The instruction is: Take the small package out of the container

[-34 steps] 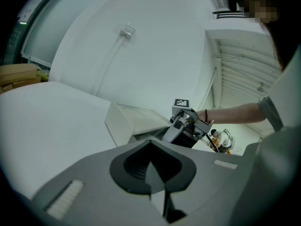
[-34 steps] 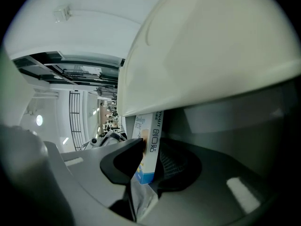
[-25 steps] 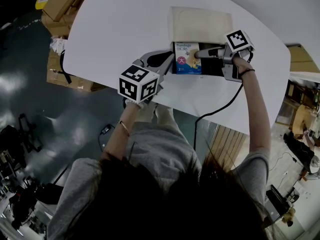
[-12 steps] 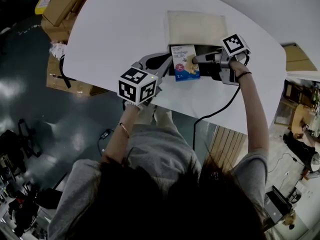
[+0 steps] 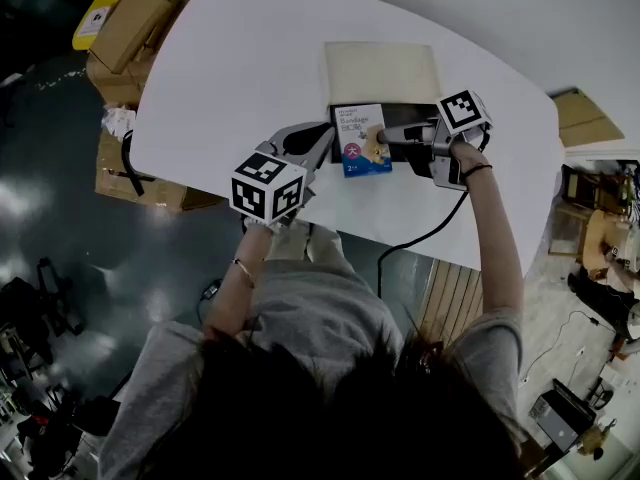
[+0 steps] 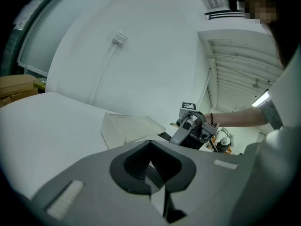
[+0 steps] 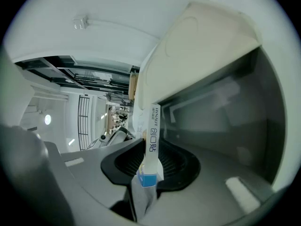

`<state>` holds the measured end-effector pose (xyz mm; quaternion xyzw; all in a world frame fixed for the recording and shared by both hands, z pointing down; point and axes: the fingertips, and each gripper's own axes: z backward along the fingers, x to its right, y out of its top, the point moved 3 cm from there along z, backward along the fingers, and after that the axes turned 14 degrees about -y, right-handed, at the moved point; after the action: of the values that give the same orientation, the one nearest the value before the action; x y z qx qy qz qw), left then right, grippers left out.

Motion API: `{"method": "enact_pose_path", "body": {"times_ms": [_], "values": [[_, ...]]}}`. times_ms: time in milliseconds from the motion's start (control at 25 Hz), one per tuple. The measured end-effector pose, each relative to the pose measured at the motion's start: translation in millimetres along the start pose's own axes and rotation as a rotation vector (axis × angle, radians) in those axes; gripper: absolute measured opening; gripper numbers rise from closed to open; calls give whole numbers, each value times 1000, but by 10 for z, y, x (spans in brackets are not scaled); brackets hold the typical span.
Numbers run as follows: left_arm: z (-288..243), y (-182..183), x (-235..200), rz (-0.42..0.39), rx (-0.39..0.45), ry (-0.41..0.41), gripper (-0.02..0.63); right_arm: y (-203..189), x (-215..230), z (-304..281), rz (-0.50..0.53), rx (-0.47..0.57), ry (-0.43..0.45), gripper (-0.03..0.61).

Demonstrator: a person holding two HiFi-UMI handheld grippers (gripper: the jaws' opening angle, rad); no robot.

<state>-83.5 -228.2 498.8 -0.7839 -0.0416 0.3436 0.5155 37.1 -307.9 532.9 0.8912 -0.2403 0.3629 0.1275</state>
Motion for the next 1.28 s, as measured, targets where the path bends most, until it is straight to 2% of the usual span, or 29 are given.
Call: {"method": "enact_pose_path", "body": {"times_ms": [480, 680, 1280], "values": [[175, 119, 271, -57, 34, -11, -14, -235, -267, 349, 78, 251, 23, 112], [233, 225, 389, -87, 49, -15, -14, -305, -431, 515, 111, 378, 68, 110], [183, 550, 637, -182, 91, -25, -14, -476, -630, 1016, 193, 718, 45, 106]]}}
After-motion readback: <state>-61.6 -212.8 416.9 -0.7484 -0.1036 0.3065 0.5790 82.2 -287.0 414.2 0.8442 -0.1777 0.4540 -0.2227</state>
